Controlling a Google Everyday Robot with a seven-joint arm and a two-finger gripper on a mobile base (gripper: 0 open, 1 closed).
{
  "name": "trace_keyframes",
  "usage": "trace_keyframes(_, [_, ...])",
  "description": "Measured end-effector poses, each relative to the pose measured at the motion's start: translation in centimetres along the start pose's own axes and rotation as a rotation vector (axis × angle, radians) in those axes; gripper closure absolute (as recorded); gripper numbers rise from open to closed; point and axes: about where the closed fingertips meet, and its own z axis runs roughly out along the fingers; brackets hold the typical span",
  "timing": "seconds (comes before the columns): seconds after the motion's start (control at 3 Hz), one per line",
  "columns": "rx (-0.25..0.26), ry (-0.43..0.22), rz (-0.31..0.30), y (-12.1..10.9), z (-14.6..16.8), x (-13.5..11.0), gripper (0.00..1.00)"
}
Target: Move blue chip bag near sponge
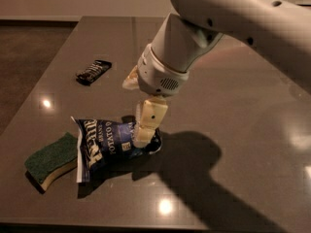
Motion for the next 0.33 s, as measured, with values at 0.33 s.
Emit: trace_keyframes(0.33, [0.0, 0.0, 0.0, 0.0, 0.0, -0.01, 0.0])
